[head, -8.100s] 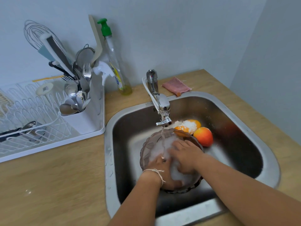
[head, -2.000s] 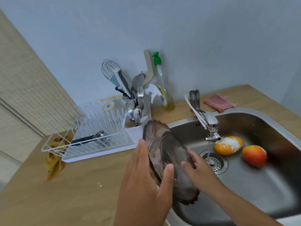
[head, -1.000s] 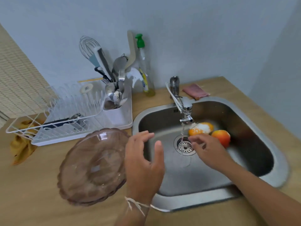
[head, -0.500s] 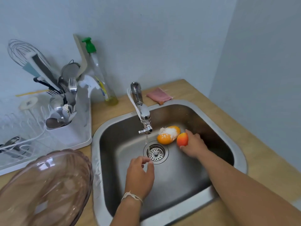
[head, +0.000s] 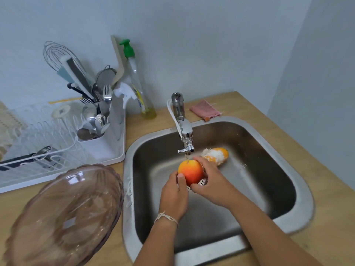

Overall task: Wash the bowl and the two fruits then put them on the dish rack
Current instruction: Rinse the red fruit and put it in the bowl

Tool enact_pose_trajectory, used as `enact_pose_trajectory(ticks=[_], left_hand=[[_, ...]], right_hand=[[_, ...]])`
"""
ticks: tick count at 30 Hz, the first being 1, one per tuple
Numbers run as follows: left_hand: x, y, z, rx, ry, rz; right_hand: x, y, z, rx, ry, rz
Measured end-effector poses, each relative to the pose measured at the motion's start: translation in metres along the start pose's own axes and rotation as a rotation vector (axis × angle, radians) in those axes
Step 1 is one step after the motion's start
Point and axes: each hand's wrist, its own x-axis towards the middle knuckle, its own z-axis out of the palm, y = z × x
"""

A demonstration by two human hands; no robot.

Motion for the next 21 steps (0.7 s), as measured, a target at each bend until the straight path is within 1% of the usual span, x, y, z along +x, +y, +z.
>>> enact_pose_trajectory(ticks=[2, 5, 9, 14, 18, 21], left_hand=[[-0.001, 0.002, -0.002, 0.007, 0.021, 0.037], [-0.006, 0.01, -0.005, -0.032, -0.004, 0.058], [-0.009, 0.012, -0.007, -0.076, 0.003, 0.101], [-0.008, 0.01, -0.007, -0.12, 0.069, 0.135], [-0.009, 0.008, -0.008, -0.08, 0.143, 0.245], [-0.011, 0.009, -0.008, -0.075, 0.128, 0.269]], right_hand=[[0.002, -0.001, 0.001, 0.083, 0.017, 0.001], [0.005, -0.001, 0.0, 0.173, 0.044, -0.006], [0.005, 0.001, 0.001, 0.243, 0.017, -0.016], [0.01, 0.002, 0.006, 0.287, -0.059, 0.093], [0.009, -0.005, 0.008, 0.25, -0.139, 0.199], [0.011, -0.008, 0.007, 0.244, -0.121, 0.227]])
